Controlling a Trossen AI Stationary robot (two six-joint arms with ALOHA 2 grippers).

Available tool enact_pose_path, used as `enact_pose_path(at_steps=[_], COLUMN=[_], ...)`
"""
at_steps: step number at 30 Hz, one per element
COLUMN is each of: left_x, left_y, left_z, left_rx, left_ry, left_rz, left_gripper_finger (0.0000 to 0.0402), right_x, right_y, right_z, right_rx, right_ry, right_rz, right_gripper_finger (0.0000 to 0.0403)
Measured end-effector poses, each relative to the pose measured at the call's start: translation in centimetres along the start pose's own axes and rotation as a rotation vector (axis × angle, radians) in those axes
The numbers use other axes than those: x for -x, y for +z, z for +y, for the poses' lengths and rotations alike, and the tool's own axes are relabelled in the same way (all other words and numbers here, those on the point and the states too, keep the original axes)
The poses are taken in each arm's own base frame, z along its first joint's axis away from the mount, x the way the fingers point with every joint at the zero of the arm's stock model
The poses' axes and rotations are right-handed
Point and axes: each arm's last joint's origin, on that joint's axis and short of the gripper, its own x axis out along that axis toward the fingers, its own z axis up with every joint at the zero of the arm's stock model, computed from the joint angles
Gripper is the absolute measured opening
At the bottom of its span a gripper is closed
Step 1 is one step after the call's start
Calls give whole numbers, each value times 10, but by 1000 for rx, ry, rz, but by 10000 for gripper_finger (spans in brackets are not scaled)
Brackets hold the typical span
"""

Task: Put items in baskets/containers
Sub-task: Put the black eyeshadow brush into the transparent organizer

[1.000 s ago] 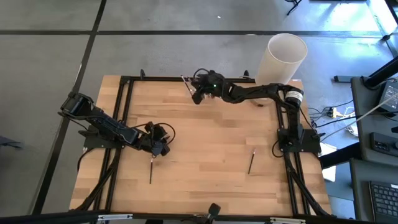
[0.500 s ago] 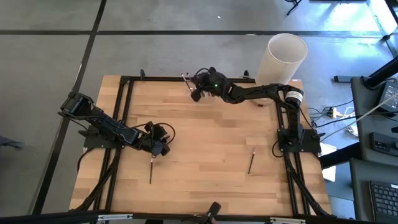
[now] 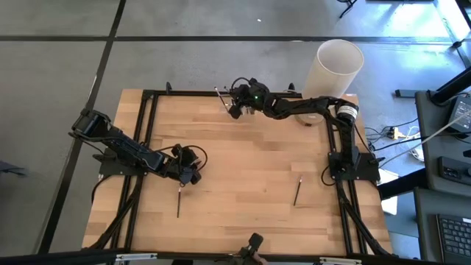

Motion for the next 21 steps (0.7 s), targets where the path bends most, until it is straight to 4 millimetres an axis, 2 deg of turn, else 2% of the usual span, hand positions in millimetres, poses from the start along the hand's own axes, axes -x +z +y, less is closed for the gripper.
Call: enact_pose_path(at_steps=[4, 9, 13, 17, 21], left_x=[0, 0, 0, 0, 0], left_y=[0, 0, 0, 0, 0], left_z=[0, 0, 0, 0, 0], left_rx=[4, 4, 4, 3, 3], left_ry=[-4, -1, -1, 0, -3], left_rz=[-4, -6, -6, -6, -1], left_gripper_finger=[102, 102, 102, 102, 102], right_x=[0, 0, 0, 1, 11], right_y=[-1, -3, -9, -10, -1], right_z=[0, 0, -2, 1, 11], right_rx=[-5, -30, -40, -29, 48], right_ry=[22, 19, -55, -83, 16], right_rz=[5, 29, 91, 110, 135], right_gripper_finger=[48, 85, 108, 109, 93])
